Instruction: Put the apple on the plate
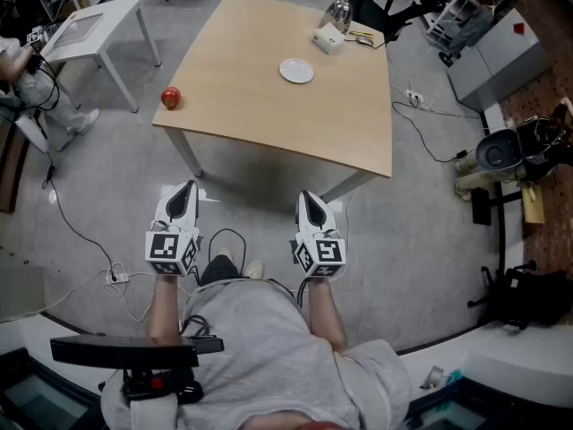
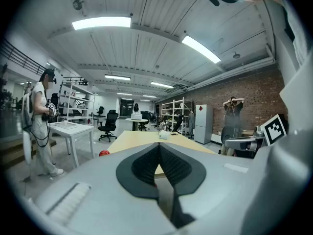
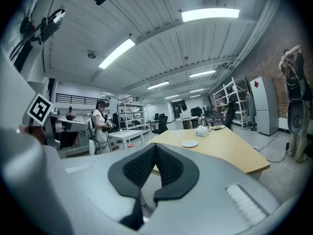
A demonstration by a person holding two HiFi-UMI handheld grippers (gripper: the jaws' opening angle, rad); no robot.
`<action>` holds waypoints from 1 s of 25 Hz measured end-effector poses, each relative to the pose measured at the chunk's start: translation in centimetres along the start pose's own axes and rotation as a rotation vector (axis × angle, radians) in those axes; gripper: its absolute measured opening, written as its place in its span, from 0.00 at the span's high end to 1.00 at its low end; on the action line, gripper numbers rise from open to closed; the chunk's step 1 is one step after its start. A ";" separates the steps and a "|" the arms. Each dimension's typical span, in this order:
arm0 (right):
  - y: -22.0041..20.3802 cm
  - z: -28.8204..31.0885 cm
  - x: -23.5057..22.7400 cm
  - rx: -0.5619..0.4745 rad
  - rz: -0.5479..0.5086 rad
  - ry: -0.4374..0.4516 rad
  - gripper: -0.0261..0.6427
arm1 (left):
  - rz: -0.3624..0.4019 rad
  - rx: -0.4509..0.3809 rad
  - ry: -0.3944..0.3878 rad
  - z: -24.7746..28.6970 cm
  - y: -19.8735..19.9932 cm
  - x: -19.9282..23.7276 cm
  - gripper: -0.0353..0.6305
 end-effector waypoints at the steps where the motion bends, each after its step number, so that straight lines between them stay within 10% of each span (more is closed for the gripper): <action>1: 0.0 0.1 0.1 0.003 -0.002 0.001 0.95 | 0.000 -0.002 -0.001 0.0 0.0 0.1 0.92; 25: 0.6 3.9 1.3 0.040 -0.041 0.139 0.95 | -0.067 0.007 0.122 -0.8 -1.3 2.2 0.92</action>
Point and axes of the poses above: the fingertips, and each gripper's own axes: z forward along the fingers, x to its left, y out of its top, the point moved 10 cm from there along -z, backward along the fingers, and after that the axes turned 12 degrees about x, right-handed, at the moved point
